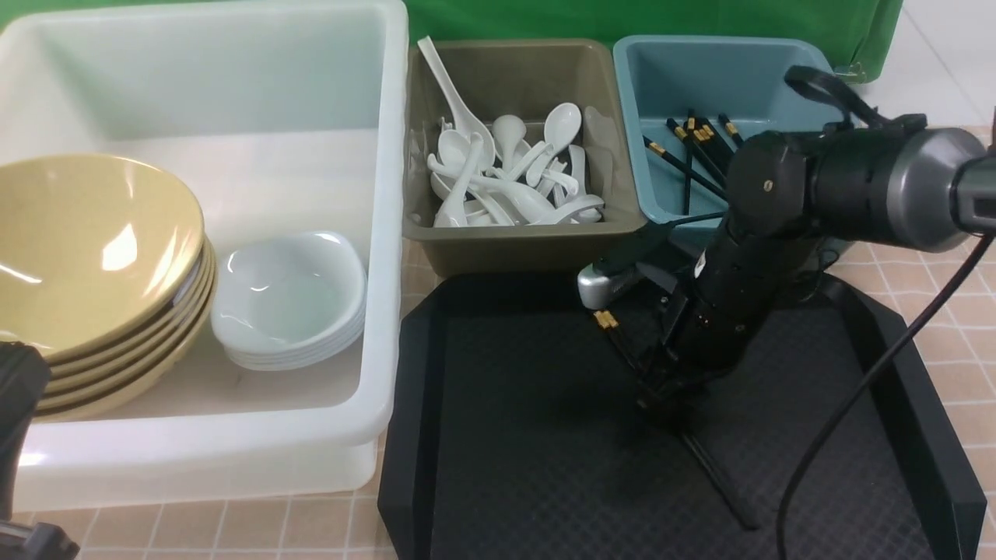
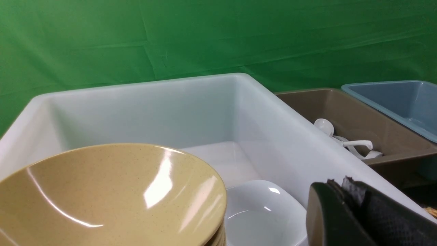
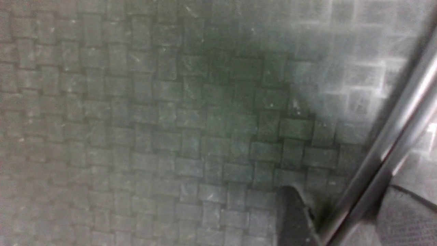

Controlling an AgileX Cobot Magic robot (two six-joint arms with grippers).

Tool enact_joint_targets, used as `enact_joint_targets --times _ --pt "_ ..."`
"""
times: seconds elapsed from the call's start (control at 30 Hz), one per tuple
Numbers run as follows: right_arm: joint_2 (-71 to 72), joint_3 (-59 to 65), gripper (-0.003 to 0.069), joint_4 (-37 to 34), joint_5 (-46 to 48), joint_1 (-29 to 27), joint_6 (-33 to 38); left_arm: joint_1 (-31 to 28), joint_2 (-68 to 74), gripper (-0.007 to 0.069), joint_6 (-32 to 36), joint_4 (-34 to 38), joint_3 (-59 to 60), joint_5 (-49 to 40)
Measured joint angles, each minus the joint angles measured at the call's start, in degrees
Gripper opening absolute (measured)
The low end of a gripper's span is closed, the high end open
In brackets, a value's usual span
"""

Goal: On brown table put chopsticks spoon bowls plates into blue grey white boxes.
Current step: 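Grasp the chopsticks with the right gripper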

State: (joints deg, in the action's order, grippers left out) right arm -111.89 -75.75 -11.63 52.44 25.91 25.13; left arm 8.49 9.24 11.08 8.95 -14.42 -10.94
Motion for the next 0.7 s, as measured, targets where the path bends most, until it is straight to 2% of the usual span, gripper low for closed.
enact_joint_targets --times 0.2,0.43,0.53,0.63,0.7 --pt "-0.3 0.0 0.0368 6.6 -7.5 4.7 -7.1 0.0 0.0 0.0005 0.0 0.0 0.0 0.0" --pt "-2.0 -0.7 0.0359 8.6 -11.2 5.7 -15.5 0.0 0.0 0.0005 0.0 0.0 0.0 0.0" --pt "-2.7 -1.2 0.0302 9.0 -11.2 5.7 -16.5 0.0 0.0 0.0005 0.0 0.0 0.0 0.0" --pt "-3.0 -1.4 0.016 9.1 -12.2 5.7 -16.7 0.0 0.0 0.0005 0.0 0.0 0.0 0.0" --pt "-3.0 -1.4 0.0132 9.1 -12.3 5.7 -16.7 0.0 0.0 0.0005 0.0 0.0 0.0 0.0"
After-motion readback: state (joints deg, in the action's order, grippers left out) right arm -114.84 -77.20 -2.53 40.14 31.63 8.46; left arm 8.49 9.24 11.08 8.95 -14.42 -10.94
